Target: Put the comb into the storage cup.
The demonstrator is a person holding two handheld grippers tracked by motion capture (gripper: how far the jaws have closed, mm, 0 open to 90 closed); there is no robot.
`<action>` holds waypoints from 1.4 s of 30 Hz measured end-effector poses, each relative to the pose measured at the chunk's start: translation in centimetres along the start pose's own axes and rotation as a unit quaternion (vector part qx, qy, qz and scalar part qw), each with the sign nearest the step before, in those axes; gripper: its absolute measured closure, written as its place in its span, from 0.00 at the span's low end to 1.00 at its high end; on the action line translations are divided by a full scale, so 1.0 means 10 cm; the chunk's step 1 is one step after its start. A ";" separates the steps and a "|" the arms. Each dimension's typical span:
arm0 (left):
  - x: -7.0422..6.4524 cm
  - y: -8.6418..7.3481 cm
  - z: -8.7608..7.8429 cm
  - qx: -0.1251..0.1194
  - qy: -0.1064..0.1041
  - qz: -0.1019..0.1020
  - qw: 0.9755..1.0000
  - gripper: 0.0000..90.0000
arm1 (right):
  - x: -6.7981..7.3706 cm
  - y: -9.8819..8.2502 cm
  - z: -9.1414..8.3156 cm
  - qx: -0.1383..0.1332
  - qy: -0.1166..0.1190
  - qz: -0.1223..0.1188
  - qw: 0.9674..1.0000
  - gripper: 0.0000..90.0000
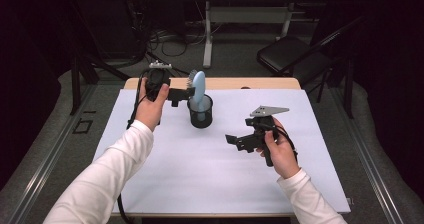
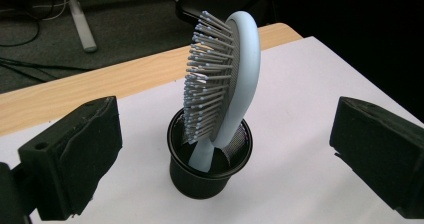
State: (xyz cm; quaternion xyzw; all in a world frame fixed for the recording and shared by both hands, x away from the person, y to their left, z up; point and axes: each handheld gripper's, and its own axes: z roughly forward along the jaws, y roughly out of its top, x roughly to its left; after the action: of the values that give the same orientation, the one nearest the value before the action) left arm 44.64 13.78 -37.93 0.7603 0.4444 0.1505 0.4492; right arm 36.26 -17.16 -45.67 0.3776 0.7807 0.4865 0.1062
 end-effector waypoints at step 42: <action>-0.08 -0.41 -0.51 -0.011 -0.033 0.047 0.998 0.01 | 0.01 0.02 -0.33 -0.001 -0.035 -0.013 0.999 0.00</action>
State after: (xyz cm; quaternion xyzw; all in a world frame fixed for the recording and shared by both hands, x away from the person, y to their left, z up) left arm 38.81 16.78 -38.36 0.7801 0.3910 0.1513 0.4645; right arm 34.52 -19.26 -43.85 0.3836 0.7811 0.4723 0.1401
